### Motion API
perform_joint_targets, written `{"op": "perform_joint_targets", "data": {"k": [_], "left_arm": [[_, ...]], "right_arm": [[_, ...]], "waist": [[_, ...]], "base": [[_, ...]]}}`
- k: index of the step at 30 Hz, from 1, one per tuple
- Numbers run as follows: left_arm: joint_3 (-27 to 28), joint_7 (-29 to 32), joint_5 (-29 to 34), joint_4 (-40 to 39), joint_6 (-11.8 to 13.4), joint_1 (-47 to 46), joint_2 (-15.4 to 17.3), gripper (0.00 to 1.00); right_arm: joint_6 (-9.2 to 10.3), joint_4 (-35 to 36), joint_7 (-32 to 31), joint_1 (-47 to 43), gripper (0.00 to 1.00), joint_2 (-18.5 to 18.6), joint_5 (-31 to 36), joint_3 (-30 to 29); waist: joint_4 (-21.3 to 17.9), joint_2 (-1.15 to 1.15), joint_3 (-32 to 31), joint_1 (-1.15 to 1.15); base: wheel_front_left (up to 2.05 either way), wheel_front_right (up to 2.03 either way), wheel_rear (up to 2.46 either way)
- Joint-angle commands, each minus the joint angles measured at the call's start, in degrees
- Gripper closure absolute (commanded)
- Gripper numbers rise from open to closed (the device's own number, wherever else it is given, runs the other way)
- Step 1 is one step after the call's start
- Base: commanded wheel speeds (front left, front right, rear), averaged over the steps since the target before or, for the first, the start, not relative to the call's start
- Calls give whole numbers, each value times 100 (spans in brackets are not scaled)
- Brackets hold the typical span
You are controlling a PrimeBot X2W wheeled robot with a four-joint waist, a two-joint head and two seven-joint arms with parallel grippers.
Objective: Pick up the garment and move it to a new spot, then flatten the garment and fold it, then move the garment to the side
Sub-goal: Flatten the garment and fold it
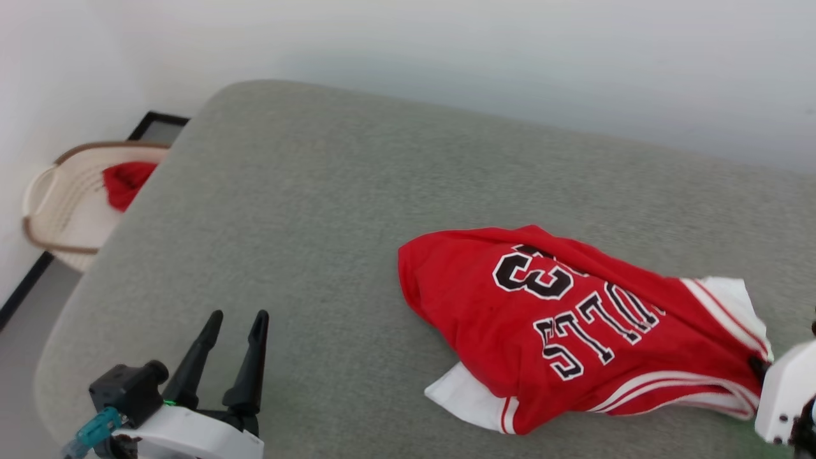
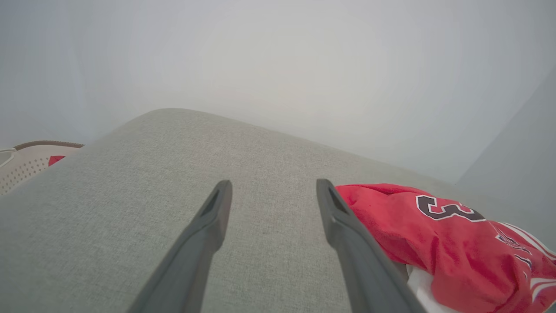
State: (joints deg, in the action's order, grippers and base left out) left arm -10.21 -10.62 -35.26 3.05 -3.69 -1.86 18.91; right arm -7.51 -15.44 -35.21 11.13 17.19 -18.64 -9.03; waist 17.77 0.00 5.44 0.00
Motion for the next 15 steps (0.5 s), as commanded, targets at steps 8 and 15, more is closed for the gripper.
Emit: {"op": "perform_joint_targets", "data": {"k": [8, 15], "left_arm": [[23, 97, -59, -94, 42, 63, 105, 0], [-11, 223, -119, -132, 4, 117, 197, 0]], "right_arm": [[4, 596, -209, -746, 100, -582, 187, -422], [4, 705, 118, -761, 0, -836, 306, -292]], "waist": [[-516, 0, -188, 0], [-709, 0, -297, 0]], "base": [[0, 0, 0], [0, 0, 0]]}}
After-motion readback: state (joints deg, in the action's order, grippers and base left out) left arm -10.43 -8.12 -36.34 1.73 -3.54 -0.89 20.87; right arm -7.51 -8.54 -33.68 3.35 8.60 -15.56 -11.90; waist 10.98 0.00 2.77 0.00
